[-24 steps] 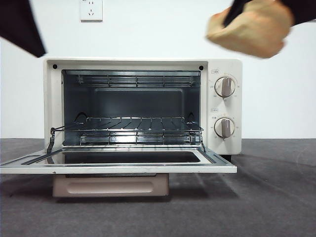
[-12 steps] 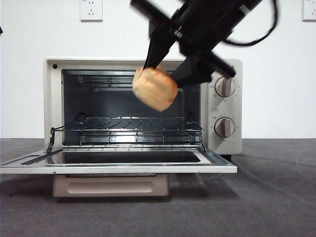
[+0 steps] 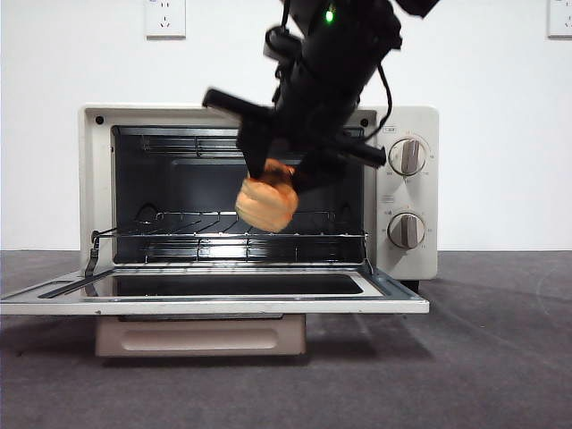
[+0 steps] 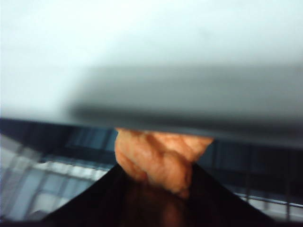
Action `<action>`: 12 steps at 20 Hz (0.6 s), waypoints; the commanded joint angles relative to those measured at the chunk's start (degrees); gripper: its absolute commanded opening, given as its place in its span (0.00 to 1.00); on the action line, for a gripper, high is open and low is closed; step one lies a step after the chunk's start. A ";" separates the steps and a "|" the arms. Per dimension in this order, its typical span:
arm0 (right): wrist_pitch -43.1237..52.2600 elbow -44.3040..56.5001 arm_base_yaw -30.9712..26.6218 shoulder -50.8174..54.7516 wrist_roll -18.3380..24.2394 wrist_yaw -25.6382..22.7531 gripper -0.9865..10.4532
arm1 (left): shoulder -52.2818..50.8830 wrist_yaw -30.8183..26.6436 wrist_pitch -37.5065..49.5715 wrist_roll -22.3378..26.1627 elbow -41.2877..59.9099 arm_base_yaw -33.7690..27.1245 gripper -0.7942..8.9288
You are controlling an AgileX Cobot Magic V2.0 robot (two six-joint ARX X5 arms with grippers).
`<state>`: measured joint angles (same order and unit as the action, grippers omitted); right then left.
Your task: The left arm flap open the oven, the right arm pick bread and place it into oven, the left arm flap close the oven
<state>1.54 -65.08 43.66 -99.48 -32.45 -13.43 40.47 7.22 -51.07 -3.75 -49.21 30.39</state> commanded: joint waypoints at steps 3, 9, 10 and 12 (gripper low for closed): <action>0.50 -1.03 -0.24 -2.29 -0.55 -0.55 0.34 | -0.13 -0.17 -0.83 0.07 -0.33 0.15 0.10; 0.33 -1.03 -0.24 -1.97 -0.50 1.51 0.50 | -0.48 -0.17 -1.22 0.07 -0.33 0.15 0.10; 0.22 -1.03 -0.15 -1.77 -0.50 1.62 0.50 | -0.48 -0.17 -1.44 0.07 -0.33 0.15 0.10; -0.85 -1.03 -0.13 -0.55 -0.28 1.57 0.50 | -0.48 -0.17 -1.66 0.07 -0.33 0.15 0.10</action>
<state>0.03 -65.08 43.03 -99.92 -32.82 -11.79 39.72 7.20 -52.99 -3.75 -49.21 30.39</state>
